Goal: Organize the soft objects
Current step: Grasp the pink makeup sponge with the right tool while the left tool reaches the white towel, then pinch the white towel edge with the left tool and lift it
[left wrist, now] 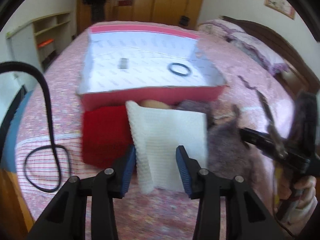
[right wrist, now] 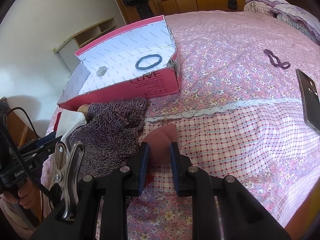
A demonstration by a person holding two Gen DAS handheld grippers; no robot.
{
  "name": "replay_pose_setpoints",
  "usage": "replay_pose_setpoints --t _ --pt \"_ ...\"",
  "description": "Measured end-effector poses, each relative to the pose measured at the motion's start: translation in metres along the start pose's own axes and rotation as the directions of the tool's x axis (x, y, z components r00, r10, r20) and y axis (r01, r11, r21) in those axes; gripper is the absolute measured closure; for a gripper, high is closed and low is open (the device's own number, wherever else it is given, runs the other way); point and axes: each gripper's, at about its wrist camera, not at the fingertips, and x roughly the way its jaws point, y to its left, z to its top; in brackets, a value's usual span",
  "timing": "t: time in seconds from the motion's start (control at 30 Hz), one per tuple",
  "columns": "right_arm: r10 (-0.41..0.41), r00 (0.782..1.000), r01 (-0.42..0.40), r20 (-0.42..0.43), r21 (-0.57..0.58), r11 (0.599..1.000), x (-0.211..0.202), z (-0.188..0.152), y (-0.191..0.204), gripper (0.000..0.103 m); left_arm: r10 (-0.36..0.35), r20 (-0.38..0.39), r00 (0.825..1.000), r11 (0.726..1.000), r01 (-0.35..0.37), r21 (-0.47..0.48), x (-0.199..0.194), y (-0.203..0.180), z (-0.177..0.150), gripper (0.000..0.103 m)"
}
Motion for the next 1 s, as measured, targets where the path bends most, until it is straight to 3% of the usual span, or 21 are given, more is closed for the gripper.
replay_pose_setpoints --t 0.1,0.47,0.53,0.63,0.7,0.8,1.0 --pt "0.007 1.0 -0.007 0.005 0.005 1.0 0.0 0.0 -0.001 0.081 -0.076 -0.021 0.997 0.997 0.076 0.025 0.001 -0.011 -0.002 0.059" --pt "0.016 1.0 -0.016 0.014 0.019 1.0 -0.002 -0.005 -0.006 0.074 -0.14 -0.064 0.988 0.988 0.143 0.052 0.009 -0.034 -0.005 0.048" --pt "0.016 1.0 -0.016 0.013 0.017 1.0 -0.002 -0.005 -0.005 0.074 -0.121 -0.066 0.99 0.99 0.126 0.069 0.012 -0.039 -0.005 0.048" --pt "0.02 1.0 -0.02 0.014 0.017 1.0 -0.003 -0.006 -0.005 0.074 -0.024 -0.053 0.998 0.994 0.03 0.101 0.018 -0.045 -0.006 0.048" --pt "0.02 1.0 -0.021 0.013 0.017 1.0 -0.003 -0.006 -0.004 0.074 0.046 -0.02 0.999 0.995 -0.044 0.089 0.017 -0.042 -0.006 0.048" --pt "0.023 1.0 -0.023 0.014 0.019 1.0 -0.003 -0.006 -0.005 0.074 0.091 0.006 0.996 0.994 -0.091 0.068 0.015 -0.032 -0.007 0.048" --pt "0.031 0.999 -0.031 0.012 0.018 0.999 0.0 -0.005 -0.003 0.074 0.101 0.02 0.995 0.994 -0.102 0.043 0.014 -0.016 -0.013 0.048"
